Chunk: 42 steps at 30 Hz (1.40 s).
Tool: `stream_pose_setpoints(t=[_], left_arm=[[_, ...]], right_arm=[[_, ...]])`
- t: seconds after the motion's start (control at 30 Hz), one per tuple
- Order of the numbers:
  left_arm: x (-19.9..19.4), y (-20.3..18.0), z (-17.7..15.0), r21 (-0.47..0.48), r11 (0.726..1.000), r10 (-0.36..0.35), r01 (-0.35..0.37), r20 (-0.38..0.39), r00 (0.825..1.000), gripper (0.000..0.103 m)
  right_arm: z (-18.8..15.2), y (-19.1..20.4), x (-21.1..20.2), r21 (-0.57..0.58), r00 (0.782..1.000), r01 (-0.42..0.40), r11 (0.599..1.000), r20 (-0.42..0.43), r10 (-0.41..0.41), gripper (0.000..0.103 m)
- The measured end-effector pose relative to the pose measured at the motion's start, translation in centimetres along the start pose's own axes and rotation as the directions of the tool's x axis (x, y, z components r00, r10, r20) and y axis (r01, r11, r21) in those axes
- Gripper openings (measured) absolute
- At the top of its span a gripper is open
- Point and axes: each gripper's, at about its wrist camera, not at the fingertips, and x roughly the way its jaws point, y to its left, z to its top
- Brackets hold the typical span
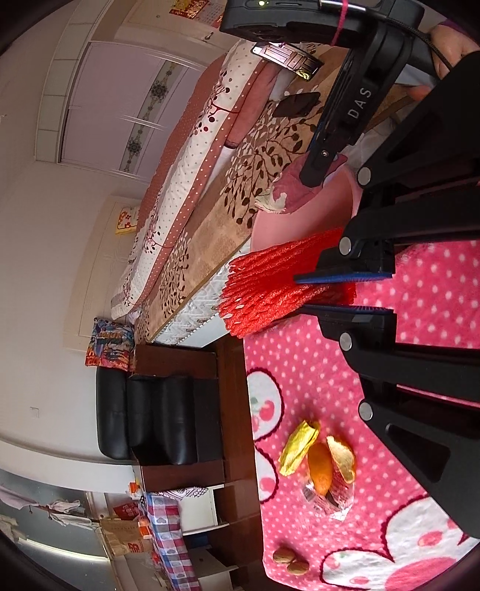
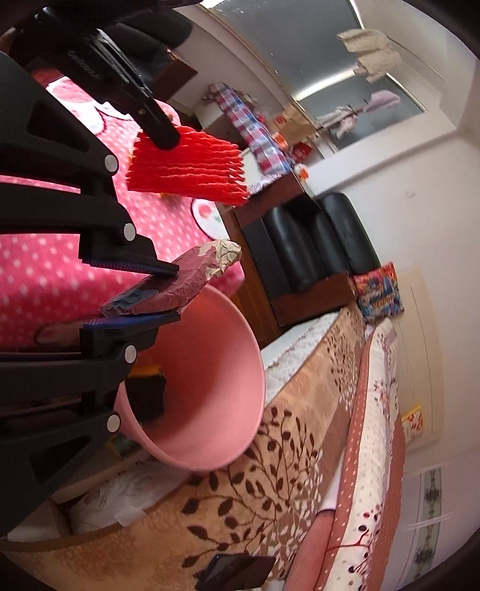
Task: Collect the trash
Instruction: 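Carry the red net and candy wrapper over the pink bucket and open both tools, then withdraw both open tools from the bucket back over the table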
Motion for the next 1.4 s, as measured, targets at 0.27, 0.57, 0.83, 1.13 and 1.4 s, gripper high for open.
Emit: stream_pose_setpoints(t=[0.27,0.57,0.83,1.13,1.4], left_arm=[[5.0,-3.1,0.0,0.053,0.997,-0.044,0.048,-0.072,0.996,0.009],[9.5,-4.4,-0.8,0.078,0.996,-0.029,0.042,-0.155,0.987,0.009],[10.7,-4.4,-1.2,0.074,0.995,-0.05,0.064,-0.174,0.983,0.017],[9.0,-3.6,-0.5,0.037,0.995,-0.09,0.096,-0.145,0.985,0.036],[4.5,-2.1,-0.8,0.006,0.996,-0.086,0.087,-0.107,0.99,0.036]], right_arm=[[1.3,-4.2,3.6,0.059,0.997,0.074,0.996,-0.037,-0.072,0.019],[1.5,-6.8,6.5,0.07,0.991,0.119,0.99,-0.071,-0.114,0.02],[1.3,-7.6,7.5,0.078,0.988,0.135,0.988,-0.081,-0.129,0.026],[1.0,-6.1,5.9,0.038,0.99,0.136,0.99,-0.041,-0.135,0.044],[-0.4,-1.2,1.6,-0.027,0.997,0.075,0.997,0.032,-0.074,0.052]])
